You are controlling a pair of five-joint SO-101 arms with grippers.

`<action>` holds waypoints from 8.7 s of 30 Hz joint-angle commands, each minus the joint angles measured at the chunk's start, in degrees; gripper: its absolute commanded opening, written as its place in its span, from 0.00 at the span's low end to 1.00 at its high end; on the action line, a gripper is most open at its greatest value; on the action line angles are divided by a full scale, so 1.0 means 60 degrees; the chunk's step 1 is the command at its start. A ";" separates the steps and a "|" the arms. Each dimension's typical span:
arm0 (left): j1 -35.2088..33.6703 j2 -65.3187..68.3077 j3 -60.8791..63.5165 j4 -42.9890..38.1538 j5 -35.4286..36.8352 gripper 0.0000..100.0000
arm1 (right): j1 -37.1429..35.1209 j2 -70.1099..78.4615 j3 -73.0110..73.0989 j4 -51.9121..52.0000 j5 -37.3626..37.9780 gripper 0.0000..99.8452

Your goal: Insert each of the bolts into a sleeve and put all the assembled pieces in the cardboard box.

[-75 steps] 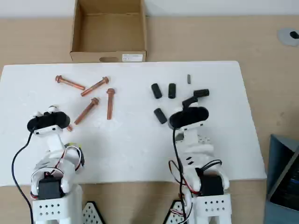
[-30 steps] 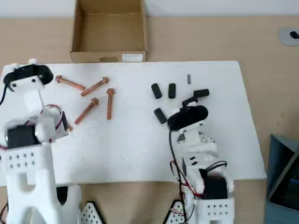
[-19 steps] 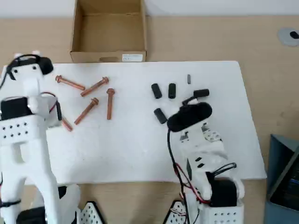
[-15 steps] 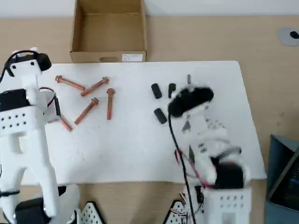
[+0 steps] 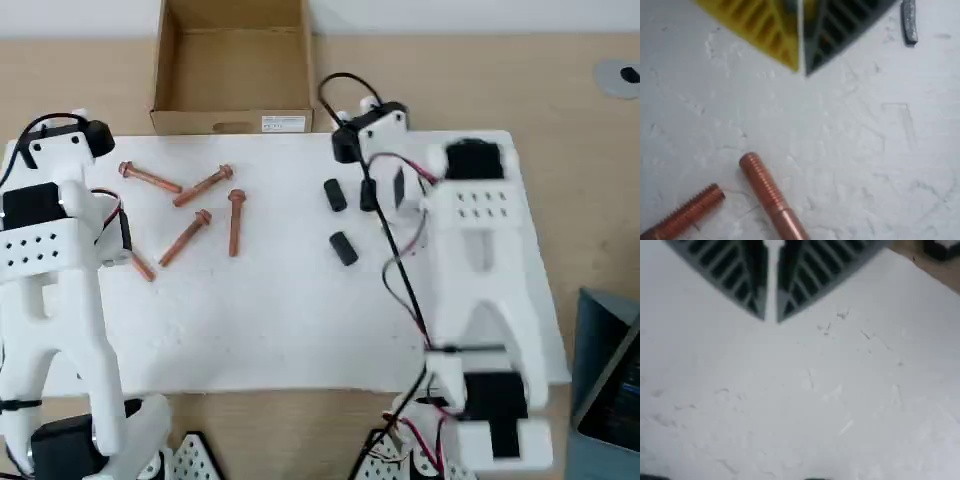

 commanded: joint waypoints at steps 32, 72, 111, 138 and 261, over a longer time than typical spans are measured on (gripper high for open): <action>-0.0029 -0.0022 0.0278 -0.0029 -0.0147 0.09 | -0.2454 0.1253 0.2249 -0.3575 -0.0908 0.20; -0.0073 -0.0022 0.0293 0.0029 -0.0147 0.08 | -0.2440 0.4857 0.0168 -0.3722 -0.0850 0.01; 0.0967 0.2234 -0.3897 0.1260 -0.0088 0.07 | -0.0139 -0.5209 0.1311 0.1172 -0.2125 0.01; 0.2022 1.0220 -1.1326 0.1656 -0.1802 0.05 | 0.2381 -0.5956 0.3158 0.0601 -0.2198 0.01; 0.3985 -0.9546 0.5319 -0.4264 0.4440 0.00 | -0.0198 -1.1949 0.7626 -0.3516 -0.5231 0.01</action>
